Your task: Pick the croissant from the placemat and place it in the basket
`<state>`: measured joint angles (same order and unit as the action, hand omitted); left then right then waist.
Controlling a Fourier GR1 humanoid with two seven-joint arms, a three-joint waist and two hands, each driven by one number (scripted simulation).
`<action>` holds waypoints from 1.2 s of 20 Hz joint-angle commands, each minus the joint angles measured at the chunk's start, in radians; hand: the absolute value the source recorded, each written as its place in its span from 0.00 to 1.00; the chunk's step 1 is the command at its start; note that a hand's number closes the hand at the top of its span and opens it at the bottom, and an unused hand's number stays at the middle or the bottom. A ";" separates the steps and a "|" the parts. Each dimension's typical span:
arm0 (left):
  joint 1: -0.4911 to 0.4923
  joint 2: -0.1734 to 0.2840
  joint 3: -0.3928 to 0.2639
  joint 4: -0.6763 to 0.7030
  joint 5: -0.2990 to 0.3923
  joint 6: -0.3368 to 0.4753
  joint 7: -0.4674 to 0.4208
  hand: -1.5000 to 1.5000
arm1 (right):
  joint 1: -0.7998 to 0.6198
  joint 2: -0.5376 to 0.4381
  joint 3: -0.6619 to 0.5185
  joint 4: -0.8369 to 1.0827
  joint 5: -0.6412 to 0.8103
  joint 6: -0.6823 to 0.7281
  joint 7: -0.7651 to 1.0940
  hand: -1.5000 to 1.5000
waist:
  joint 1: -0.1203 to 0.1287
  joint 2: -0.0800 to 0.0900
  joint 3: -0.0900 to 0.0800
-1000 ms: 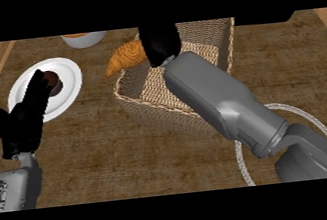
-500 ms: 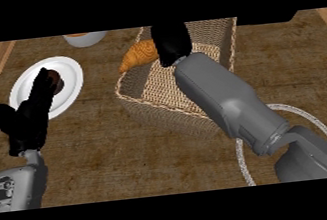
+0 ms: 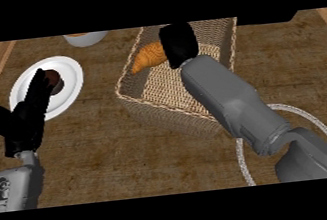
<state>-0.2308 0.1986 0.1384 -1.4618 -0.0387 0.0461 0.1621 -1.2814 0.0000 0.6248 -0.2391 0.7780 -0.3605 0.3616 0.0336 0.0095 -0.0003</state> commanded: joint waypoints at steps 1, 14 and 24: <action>0.006 0.011 -0.009 -0.104 0.003 0.001 0.093 0.50 | 0.005 0.000 -0.016 0.037 0.013 -0.010 -0.026 1.00 | 0.008 0.000 0.001; 0.020 -0.039 -0.033 -0.043 -0.016 0.010 -0.002 0.50 | 0.032 0.000 -0.057 0.038 -0.020 0.097 -0.024 1.00 | 0.021 0.006 0.000; -0.009 -0.023 -0.009 0.029 -0.016 0.003 -0.032 0.50 | 0.071 0.000 -0.089 -0.008 -0.036 0.126 0.119 0.00 | 0.005 0.001 0.000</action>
<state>-0.2184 0.1843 0.1305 -1.4673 -0.0481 0.0417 0.1484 -1.2531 -0.0020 0.5362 -0.1865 0.7489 -0.2105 0.4193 0.0393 0.0114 -0.0004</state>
